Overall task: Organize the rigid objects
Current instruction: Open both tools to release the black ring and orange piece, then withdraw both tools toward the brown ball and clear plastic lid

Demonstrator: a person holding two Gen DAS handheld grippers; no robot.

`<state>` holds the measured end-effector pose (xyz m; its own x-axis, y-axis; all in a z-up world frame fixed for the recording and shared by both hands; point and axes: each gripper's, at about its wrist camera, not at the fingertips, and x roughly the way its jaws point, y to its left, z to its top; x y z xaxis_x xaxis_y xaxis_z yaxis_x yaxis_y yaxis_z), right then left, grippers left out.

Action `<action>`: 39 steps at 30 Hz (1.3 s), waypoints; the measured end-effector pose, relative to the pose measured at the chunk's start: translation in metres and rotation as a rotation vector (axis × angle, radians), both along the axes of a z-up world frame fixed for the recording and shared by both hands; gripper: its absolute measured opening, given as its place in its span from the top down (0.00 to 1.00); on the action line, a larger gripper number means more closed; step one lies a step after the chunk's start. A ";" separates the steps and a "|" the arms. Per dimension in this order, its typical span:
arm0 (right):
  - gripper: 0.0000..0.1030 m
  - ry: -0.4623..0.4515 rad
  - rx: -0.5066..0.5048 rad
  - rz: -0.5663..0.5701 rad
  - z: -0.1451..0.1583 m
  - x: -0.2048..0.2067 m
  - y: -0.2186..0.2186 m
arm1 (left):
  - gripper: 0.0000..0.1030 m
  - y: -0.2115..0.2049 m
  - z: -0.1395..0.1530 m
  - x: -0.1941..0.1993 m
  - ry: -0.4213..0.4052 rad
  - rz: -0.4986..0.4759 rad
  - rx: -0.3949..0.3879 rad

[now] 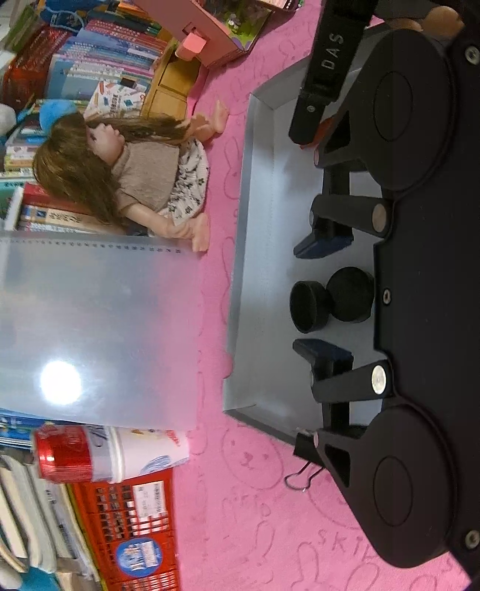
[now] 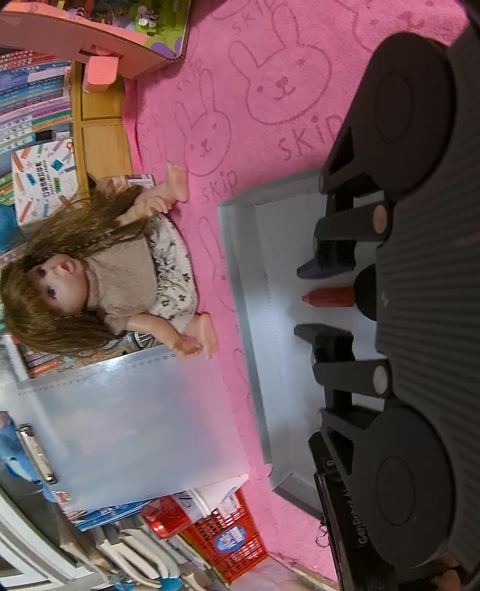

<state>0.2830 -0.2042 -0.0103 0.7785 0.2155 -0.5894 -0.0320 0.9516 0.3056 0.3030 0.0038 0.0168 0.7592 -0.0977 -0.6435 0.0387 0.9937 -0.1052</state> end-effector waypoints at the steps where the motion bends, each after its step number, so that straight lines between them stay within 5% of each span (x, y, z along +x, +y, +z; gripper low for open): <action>1: 0.44 -0.010 0.012 -0.001 0.002 -0.003 -0.002 | 0.51 0.000 0.003 -0.002 -0.007 -0.006 0.003; 11: 0.19 -0.130 -0.010 0.090 0.031 -0.047 -0.011 | 0.39 0.001 0.033 -0.055 -0.090 -0.083 -0.010; 24: 0.14 -0.217 -0.164 0.303 0.037 -0.149 0.003 | 0.28 0.005 0.039 -0.139 -0.124 -0.195 -0.013; 39: 0.14 -0.165 -0.220 0.501 0.007 -0.219 0.038 | 0.25 0.012 0.037 -0.194 -0.131 -0.248 -0.020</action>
